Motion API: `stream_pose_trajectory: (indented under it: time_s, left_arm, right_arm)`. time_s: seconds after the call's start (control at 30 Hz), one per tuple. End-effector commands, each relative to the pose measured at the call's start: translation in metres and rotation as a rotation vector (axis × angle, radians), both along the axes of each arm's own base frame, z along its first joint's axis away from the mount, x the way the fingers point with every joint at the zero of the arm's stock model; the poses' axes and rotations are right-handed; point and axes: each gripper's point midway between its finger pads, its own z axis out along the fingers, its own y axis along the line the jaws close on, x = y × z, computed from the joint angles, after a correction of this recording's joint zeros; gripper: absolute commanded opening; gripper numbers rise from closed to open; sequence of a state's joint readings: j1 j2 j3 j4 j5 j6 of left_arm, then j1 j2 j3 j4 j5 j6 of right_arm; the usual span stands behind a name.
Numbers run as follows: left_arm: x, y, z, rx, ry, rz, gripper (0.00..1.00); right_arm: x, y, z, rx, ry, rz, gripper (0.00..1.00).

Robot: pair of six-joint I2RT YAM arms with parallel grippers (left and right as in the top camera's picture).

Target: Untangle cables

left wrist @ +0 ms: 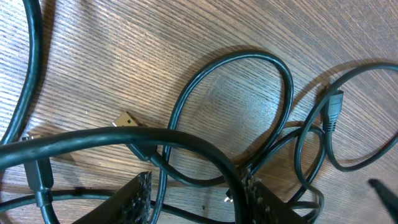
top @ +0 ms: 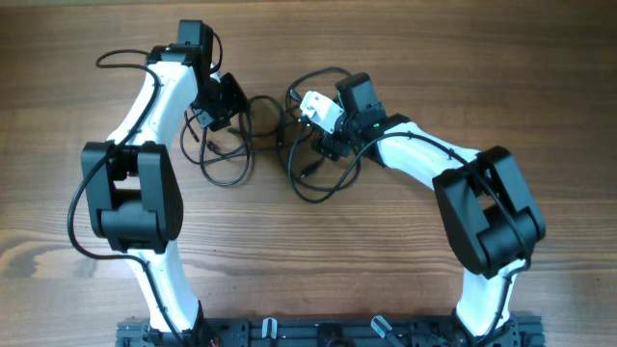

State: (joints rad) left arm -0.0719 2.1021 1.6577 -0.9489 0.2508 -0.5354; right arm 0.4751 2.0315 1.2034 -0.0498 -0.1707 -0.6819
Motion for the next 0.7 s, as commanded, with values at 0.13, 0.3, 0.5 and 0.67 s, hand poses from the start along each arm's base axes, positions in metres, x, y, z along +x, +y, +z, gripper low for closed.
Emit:
stream_pose_trajectory:
  time_s: [0.13, 0.3, 0.5, 0.67]
  left_arm:
    - [-0.001, 0.004, -0.005, 0.019, 0.008, 0.001, 0.49]
    - [-0.001, 0.004, -0.005, 0.019, 0.008, 0.001, 0.49]
    - [-0.001, 0.006, -0.006, 0.033, 0.006, 0.0, 0.49]
    - [-0.001, 0.008, -0.006, 0.044, 0.006, 0.002, 0.49]
  right_arm:
    - [0.01, -0.006, -0.015, -0.094, -0.087, 0.093, 0.95]
    - [0.018, -0.018, -0.02, -0.057, -0.068, 0.082, 0.98]
    - [0.019, -0.025, -0.029, 0.035, -0.029, 0.124, 0.99]
    - [0.014, -0.03, -0.051, -0.014, -0.019, 0.18, 0.98]
